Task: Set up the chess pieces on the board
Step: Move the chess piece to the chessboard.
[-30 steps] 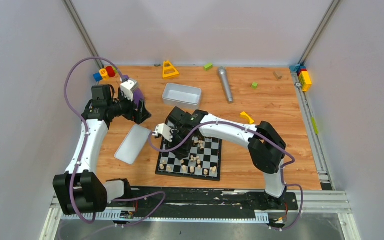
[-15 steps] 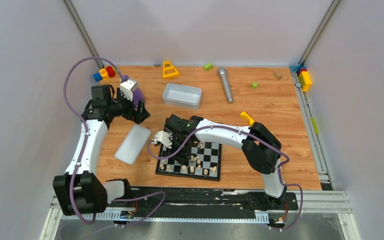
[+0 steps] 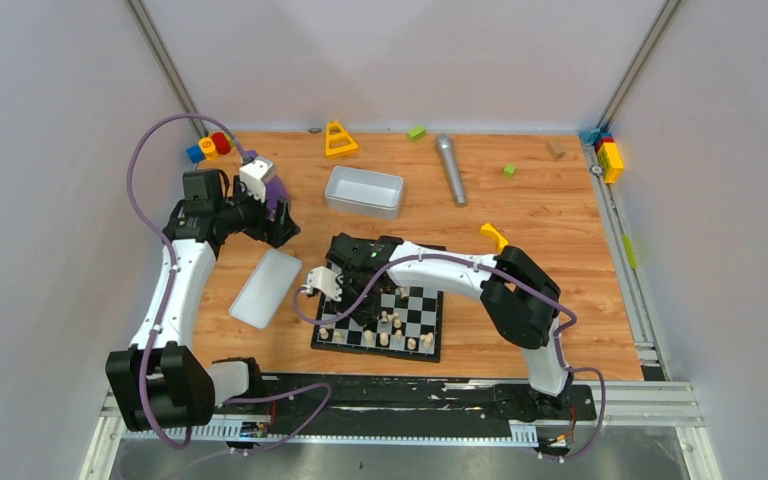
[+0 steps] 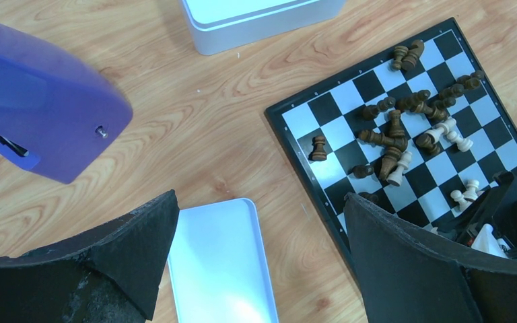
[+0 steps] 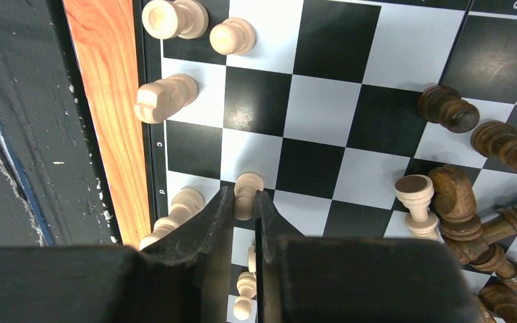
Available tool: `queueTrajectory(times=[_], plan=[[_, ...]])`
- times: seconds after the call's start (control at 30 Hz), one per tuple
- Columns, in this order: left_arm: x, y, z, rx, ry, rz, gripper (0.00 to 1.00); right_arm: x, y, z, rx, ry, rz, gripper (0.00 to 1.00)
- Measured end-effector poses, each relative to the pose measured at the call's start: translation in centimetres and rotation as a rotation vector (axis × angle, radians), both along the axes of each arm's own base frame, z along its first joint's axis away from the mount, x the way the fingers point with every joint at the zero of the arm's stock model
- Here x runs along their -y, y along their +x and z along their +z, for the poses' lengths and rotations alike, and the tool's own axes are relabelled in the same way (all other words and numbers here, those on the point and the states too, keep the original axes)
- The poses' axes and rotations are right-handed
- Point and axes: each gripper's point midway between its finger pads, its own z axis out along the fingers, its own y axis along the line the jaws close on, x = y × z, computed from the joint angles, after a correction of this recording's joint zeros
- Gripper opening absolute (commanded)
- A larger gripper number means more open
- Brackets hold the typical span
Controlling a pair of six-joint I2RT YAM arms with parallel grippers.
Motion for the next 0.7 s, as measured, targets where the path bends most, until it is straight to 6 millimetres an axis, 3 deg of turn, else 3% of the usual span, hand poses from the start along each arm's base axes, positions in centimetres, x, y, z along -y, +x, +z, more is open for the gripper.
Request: queueTrajectory(times=[0.2, 0.7], plan=[[-0.1, 0.0, 0.0, 0.0, 0.003, 0.003, 1.0, -0.6, 0.0, 0.0, 0.005, 0.008, 0.009, 0.0], [-0.3, 0.1, -0.1, -0.001, 0.014, 0.016, 1.0, -3.4, -0.2, 0.1, 0.022, 0.035, 0.043, 0.0]])
